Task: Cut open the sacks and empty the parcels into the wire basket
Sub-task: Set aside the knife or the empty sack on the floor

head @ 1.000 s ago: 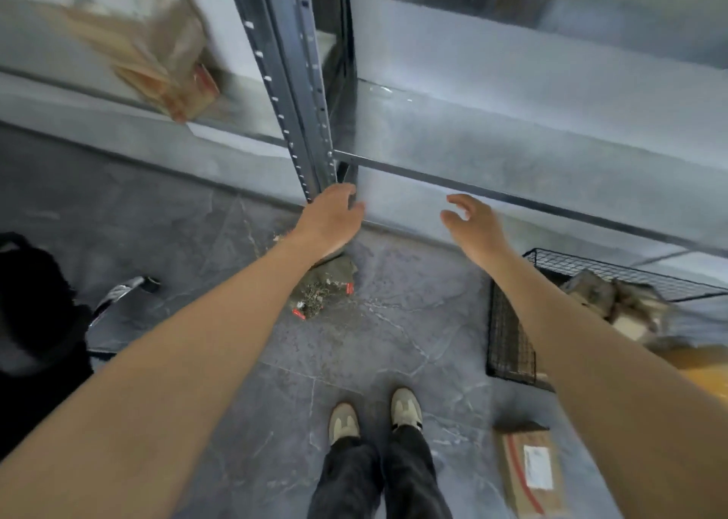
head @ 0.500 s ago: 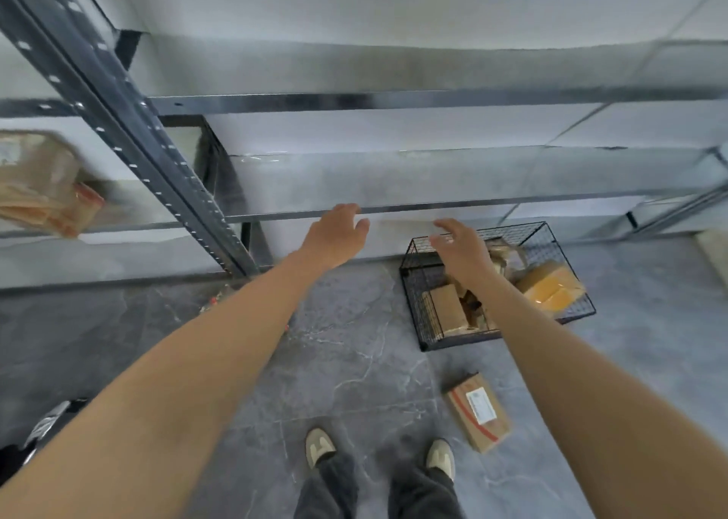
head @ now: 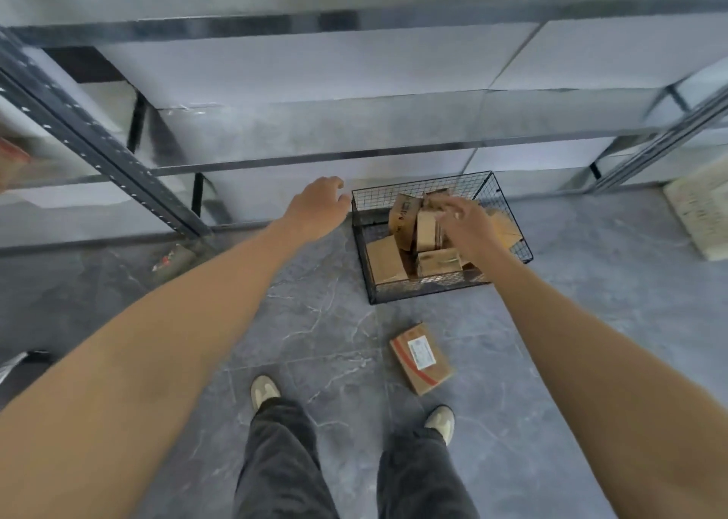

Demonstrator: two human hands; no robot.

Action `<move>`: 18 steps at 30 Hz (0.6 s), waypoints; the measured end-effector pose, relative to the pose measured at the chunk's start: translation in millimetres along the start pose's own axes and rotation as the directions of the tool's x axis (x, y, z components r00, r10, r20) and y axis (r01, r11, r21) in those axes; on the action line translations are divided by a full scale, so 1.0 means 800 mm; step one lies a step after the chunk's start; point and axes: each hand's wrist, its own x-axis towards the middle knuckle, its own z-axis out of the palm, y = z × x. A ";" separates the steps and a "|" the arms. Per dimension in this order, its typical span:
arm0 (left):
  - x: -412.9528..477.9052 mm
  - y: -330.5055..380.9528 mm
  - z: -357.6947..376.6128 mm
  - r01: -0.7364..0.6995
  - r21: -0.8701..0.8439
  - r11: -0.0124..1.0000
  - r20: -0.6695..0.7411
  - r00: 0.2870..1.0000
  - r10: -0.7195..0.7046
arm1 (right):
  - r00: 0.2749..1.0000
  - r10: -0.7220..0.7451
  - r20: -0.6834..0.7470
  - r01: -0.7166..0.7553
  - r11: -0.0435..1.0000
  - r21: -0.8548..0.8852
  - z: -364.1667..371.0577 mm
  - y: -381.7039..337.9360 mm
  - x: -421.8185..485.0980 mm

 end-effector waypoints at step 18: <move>-0.065 0.070 0.201 0.316 -0.132 0.940 0.043 0.949 -0.313 | 0.987 0.020 0.157 -0.020 1.000 -0.002 -0.062 0.169 -0.029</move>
